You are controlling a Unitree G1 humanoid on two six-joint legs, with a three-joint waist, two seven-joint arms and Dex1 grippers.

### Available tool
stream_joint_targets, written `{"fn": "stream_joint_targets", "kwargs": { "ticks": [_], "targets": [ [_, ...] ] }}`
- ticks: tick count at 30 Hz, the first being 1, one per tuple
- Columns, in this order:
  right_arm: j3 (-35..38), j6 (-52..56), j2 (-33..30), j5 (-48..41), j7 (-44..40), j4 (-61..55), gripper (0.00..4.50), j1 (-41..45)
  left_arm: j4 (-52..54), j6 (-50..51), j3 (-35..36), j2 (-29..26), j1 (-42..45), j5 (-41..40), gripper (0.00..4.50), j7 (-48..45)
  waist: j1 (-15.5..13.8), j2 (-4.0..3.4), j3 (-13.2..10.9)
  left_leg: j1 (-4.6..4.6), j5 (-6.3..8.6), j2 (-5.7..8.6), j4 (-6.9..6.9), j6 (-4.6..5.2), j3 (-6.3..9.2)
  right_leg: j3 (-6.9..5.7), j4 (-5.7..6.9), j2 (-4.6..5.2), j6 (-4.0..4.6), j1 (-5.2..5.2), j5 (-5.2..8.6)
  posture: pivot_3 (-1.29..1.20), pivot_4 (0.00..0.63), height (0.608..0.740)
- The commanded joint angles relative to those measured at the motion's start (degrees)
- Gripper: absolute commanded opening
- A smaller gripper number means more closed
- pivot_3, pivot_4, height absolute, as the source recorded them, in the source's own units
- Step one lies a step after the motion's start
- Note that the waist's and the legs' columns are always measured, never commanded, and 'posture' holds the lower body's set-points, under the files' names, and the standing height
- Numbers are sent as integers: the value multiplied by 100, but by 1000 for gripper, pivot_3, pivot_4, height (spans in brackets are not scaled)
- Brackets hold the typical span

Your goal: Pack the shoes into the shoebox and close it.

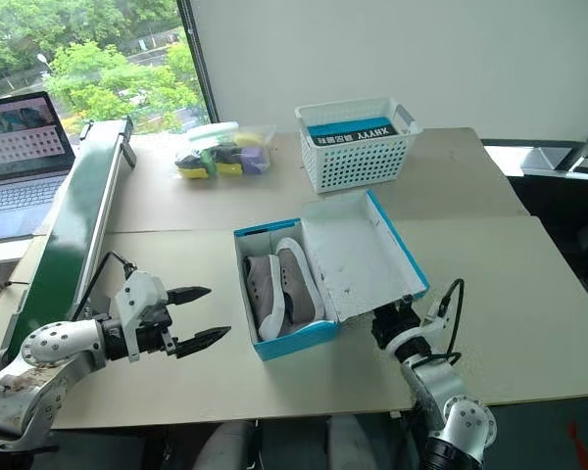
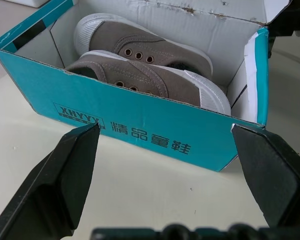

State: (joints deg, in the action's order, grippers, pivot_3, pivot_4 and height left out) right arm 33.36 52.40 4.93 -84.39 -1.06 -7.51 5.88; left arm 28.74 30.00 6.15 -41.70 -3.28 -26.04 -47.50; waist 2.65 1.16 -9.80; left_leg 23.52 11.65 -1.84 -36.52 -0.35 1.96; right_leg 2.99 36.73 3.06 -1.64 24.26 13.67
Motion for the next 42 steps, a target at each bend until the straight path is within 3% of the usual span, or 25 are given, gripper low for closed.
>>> {"fn": "stream_joint_targets", "kwargs": {
  "ticks": [1,5,9,14,20,23,25,32,37,42],
  "targets": [
    [-277,-237,18,-727,-681,-721,40,240,283,-38,110,31,-83,-26,4500,139,1,0,0,-1,2,1,1,3,-6,9,13,0,11,5,0,0,150,728],
    [-633,-175,-300,-1264,-1278,-1161,40,215,418,-12,131,55,-226,-39,4500,261,-4,0,0,-7,7,-1,6,8,-11,13,12,-3,14,3,2,0,150,728],
    [-1425,377,-1084,-1246,-1804,-1404,40,317,535,15,185,98,-361,-59,4500,406,-11,2,1,-17,7,2,5,7,-22,22,8,0,-13,-4,17,0,150,728],
    [-3144,541,-2215,892,-2325,-1986,40,1364,684,19,298,106,-577,-70,4500,524,61,1,0,-30,7,-6,3,7,-51,52,14,-11,-23,5,23,0,150,728],
    [-4474,-768,-2145,3867,-2011,-845,40,3177,849,47,355,150,-733,-95,4500,659,67,12,3,-35,7,-20,-3,6,-50,67,13,-39,-22,5,20,0,150,728],
    [-4432,-1322,-1712,4383,-2030,-161,40,3608,878,50,352,154,-761,-94,4500,693,7,21,2,-26,8,-20,-5,5,-50,68,11,-39,-18,10,17,0,150,728],
    [-4804,-1648,-1578,4959,-2261,425,40,3772,924,51,327,167,-795,-86,4500,737,-3,24,4,-24,14,-21,-5,-5,-51,70,11,-39,15,11,-3,0,150,728],
    [-6336,-1518,-2224,6337,-3558,1499,40,3375,987,104,410,240,-745,-115,4500,962,-37,35,7,-21,19,-16,-7,-12,-51,70,7,-32,17,10,-4,0,150,728],
    [-6457,-1471,-2221,6784,-3796,1807,40,3387,855,355,525,437,-473,-224,4500,1360,-15,50,23,-69,20,-22,-9,-12,-54,72,15,-39,18,-27,-2,0,150,728],
    [-5367,-1105,-1802,6211,-3570,1394,40,3396,765,331,646,669,-255,-172,4500,1667,1,53,29,-82,19,-29,-10,-13,-54,81,28,-52,-4,-30,11,0,150,728]
  ]
}}
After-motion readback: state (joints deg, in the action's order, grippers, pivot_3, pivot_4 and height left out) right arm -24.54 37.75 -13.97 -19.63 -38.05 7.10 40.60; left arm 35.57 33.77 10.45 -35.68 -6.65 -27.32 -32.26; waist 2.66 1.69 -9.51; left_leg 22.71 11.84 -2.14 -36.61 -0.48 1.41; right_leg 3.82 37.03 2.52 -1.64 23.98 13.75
